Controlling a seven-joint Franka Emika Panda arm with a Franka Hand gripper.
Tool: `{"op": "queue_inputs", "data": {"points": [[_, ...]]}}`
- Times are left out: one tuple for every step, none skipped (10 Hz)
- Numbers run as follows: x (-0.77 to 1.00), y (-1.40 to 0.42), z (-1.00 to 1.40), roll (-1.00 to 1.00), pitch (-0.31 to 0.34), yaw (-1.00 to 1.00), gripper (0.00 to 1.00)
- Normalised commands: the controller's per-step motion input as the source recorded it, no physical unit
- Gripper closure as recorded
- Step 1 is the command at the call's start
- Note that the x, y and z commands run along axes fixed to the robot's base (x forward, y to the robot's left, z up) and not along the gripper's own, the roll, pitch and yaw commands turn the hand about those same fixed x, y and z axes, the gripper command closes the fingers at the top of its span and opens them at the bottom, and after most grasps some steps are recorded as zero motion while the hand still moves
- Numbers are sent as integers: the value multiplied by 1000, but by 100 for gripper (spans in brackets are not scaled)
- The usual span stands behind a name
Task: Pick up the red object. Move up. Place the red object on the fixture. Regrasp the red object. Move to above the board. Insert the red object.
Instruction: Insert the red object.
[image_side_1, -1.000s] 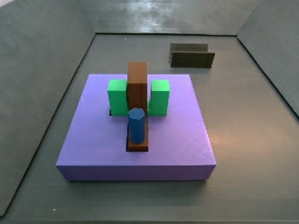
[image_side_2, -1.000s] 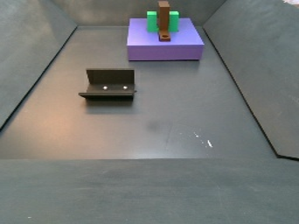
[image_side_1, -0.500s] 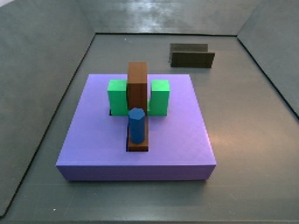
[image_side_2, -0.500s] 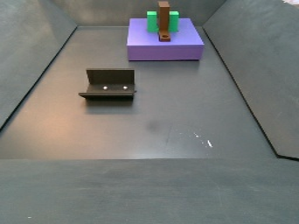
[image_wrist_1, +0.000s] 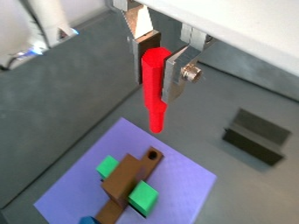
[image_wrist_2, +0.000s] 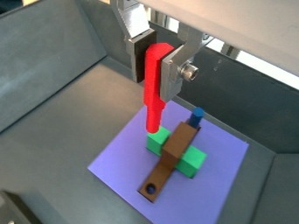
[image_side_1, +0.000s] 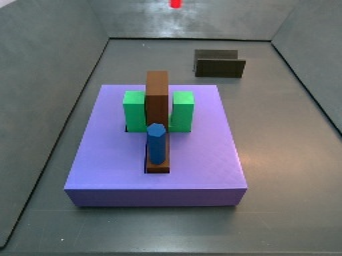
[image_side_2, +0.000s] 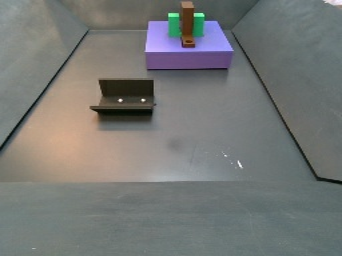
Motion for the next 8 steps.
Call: {"op": "queue_inputs", "data": {"points": [[406,400,-294,-363,-217,-306,100],[406,420,-317,-351,-209,-300,100],[217,391,-500,-209,-210,-289,100],[-569,-83,-577,0,-363,-186,100],[-494,-209,-594,127,-329,-151,100],[-523,-163,-586,151,-327,-91,100],[-566,-123,-597,146,-326,-31,100],[-357,0,-551,210,-287,-49,100]]}}
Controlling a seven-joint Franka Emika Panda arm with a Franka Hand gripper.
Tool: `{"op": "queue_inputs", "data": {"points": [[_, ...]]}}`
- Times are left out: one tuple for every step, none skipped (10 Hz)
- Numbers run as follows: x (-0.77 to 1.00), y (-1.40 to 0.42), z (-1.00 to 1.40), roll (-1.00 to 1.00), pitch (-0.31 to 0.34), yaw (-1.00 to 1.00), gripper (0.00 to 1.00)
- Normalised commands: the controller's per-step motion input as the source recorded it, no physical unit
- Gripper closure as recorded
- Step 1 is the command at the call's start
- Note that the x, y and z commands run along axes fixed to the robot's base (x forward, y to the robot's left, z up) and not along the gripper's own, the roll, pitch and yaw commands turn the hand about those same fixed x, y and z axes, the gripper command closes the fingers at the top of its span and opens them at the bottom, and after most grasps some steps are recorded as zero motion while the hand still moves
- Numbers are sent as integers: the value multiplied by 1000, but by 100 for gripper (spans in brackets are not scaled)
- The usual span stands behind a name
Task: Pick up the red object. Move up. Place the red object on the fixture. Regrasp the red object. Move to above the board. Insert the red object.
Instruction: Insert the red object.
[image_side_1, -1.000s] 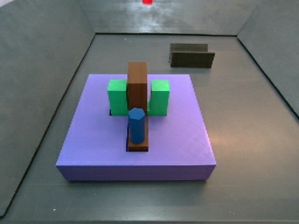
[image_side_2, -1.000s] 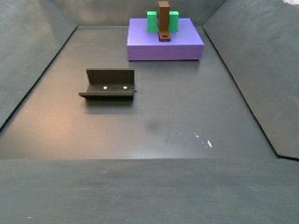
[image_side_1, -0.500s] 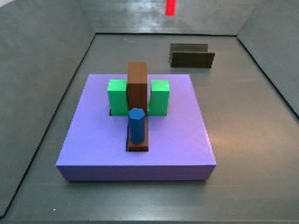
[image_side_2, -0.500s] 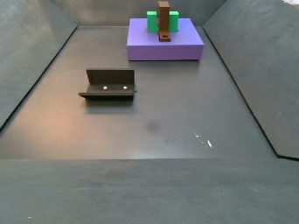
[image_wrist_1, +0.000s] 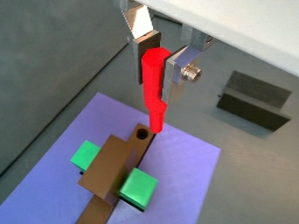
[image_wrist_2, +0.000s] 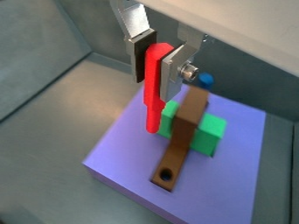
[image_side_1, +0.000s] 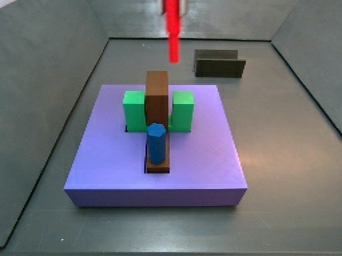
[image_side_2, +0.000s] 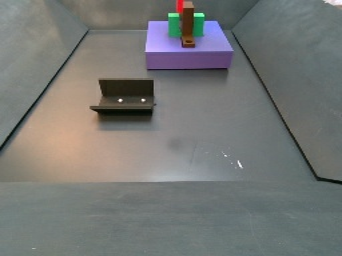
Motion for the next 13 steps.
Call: {"op": "queue_inputs", "data": {"points": [[-126,146,-357,260,-176,-123,100],[-131,174,-343,181,-134,-34,100],[-129,6,-331,263,-57,-23,100],[-251,0,-417,309,-1,-49,100],[0,0,-526,197,139,-54,100],[91,0,-343,211,170,-86,100],[0,0,-294,117,174,-106,100],[51,0,-220,59,177,-77,100],[69,0,-189,21,160,-74,100],[0,0,-197,50,159,-134,100],[0,0,-120,0,144,-143,100],[0,-34,-74,0,126,-103,100],[3,-26,-91,0,113,-100,100]]}}
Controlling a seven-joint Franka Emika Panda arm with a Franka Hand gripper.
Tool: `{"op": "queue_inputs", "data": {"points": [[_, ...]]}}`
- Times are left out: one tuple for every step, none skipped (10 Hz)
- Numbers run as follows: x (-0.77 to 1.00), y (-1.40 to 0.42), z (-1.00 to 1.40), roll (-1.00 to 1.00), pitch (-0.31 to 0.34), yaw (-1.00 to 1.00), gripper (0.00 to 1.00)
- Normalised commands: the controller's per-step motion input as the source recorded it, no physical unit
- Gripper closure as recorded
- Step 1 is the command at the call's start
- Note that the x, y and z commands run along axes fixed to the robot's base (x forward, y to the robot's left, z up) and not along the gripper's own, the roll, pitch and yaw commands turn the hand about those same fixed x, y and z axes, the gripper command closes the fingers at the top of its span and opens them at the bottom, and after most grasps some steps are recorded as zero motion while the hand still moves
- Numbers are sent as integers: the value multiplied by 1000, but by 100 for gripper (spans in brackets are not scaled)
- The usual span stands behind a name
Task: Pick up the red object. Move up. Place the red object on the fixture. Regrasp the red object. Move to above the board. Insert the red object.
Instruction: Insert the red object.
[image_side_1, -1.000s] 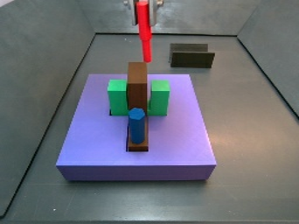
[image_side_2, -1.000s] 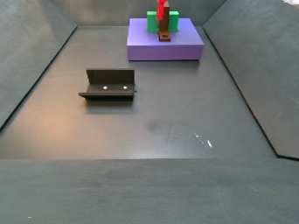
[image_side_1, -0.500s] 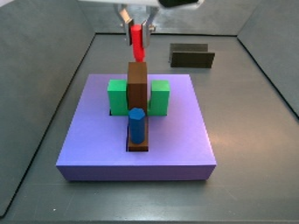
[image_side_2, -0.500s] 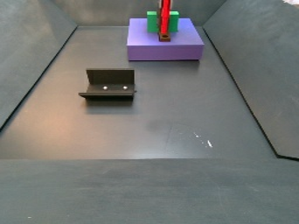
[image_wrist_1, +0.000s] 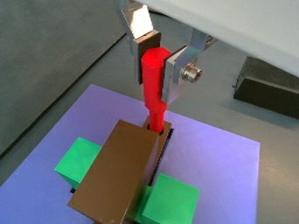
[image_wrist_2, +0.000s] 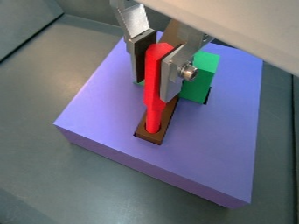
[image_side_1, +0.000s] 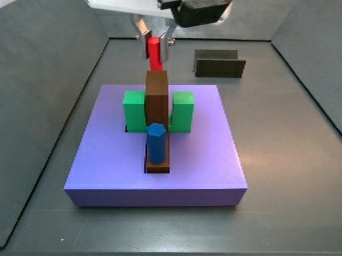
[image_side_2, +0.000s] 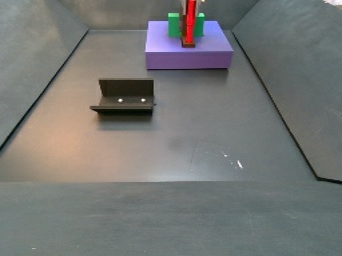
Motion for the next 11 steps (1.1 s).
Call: {"op": "queue_inputs", "data": {"points": [[0,-63,-94,-3,119,-100,100],[0,-60,-126,0,110,-106,100],[20,0,-177,-1,104,-117,100],[57,0,-266,-53,99,-106,100],[143,9,-357,-104,104,-86,100],[180,6,-409,-150,97,-69,100],[169,31,-480,-181,84,-66,100],[134,54,-540,-187,91,-63,100],[91,80,-623,-204,97,-60,100],[54,151,-666,-216,99,-51,100],[0,0,-263,0,114,0,100]]}}
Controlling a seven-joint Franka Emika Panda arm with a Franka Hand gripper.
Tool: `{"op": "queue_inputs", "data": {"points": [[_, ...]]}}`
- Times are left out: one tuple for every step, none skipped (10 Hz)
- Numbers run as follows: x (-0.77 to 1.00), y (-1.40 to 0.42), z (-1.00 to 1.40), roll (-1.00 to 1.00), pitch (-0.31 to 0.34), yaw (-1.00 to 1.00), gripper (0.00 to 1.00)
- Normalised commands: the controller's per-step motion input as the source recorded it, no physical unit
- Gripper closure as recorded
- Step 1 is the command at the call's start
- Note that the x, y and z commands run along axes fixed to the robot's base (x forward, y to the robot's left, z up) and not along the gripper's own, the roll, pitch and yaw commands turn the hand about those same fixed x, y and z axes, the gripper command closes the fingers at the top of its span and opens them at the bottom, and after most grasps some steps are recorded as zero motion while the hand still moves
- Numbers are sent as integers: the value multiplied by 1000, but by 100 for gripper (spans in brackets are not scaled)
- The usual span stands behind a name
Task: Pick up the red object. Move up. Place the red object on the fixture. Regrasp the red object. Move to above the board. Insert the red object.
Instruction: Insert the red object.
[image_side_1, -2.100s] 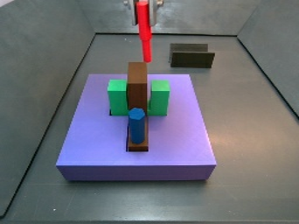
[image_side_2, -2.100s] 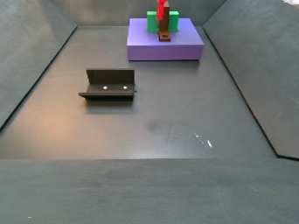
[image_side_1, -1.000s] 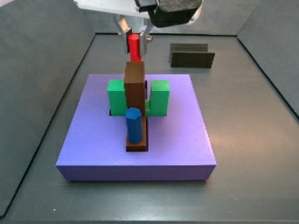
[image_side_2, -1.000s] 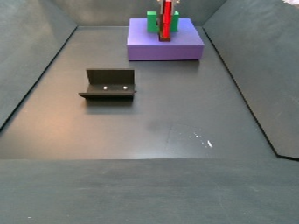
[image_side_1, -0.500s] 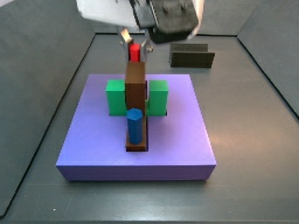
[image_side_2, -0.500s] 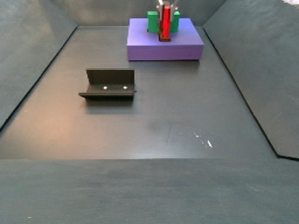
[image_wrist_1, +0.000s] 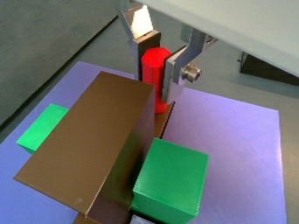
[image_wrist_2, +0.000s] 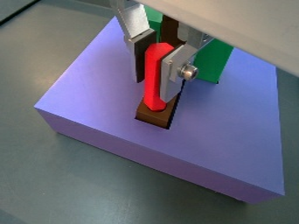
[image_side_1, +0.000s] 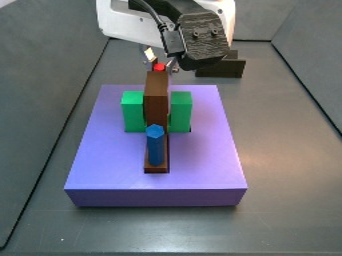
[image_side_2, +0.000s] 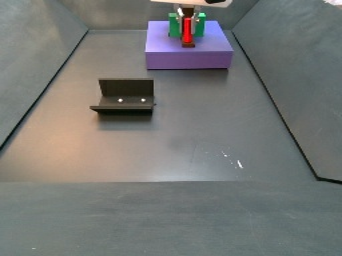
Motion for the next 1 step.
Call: {"op": "queue_inputs", "data": {"points": [[0,0,0,0,0,0,100]]}}
